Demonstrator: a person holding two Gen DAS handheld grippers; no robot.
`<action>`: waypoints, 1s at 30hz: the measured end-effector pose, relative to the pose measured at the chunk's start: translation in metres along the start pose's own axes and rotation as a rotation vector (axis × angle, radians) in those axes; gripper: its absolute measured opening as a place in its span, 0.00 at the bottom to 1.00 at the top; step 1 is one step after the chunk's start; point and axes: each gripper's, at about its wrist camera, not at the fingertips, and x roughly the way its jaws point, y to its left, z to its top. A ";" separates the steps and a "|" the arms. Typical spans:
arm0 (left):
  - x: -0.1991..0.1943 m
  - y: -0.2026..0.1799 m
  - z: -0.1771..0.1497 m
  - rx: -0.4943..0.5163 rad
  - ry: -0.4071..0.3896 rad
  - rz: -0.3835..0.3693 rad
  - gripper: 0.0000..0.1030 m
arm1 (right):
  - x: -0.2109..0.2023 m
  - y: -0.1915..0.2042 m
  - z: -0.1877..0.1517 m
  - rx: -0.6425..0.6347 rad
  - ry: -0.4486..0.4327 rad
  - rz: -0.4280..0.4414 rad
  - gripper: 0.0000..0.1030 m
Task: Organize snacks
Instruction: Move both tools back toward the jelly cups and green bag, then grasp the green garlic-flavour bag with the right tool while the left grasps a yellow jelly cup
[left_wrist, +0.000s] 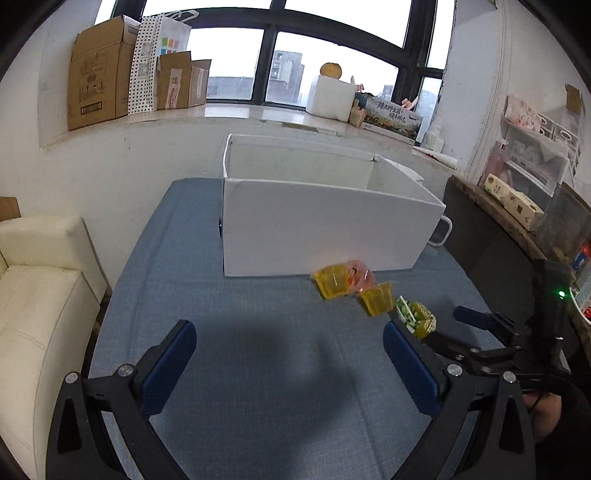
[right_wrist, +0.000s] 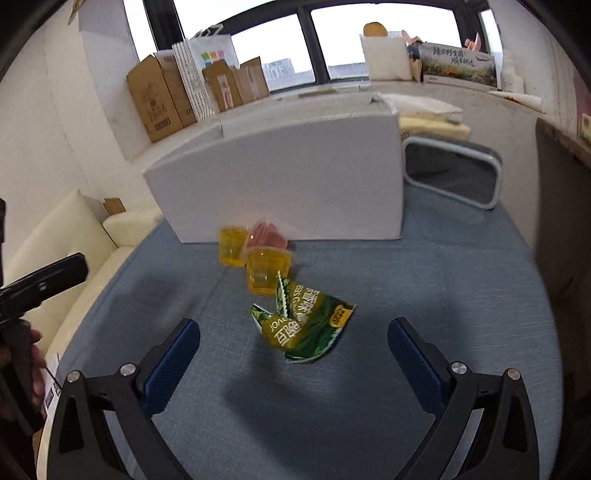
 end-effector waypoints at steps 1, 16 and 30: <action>0.001 0.001 0.000 0.001 0.002 -0.001 1.00 | 0.004 0.001 0.000 -0.003 0.005 -0.001 1.00; 0.047 -0.046 0.005 0.026 0.086 -0.022 1.00 | -0.016 -0.015 -0.007 -0.019 0.007 -0.023 0.47; 0.138 -0.114 0.012 0.026 0.173 0.074 1.00 | -0.106 -0.072 -0.035 0.072 -0.105 -0.071 0.47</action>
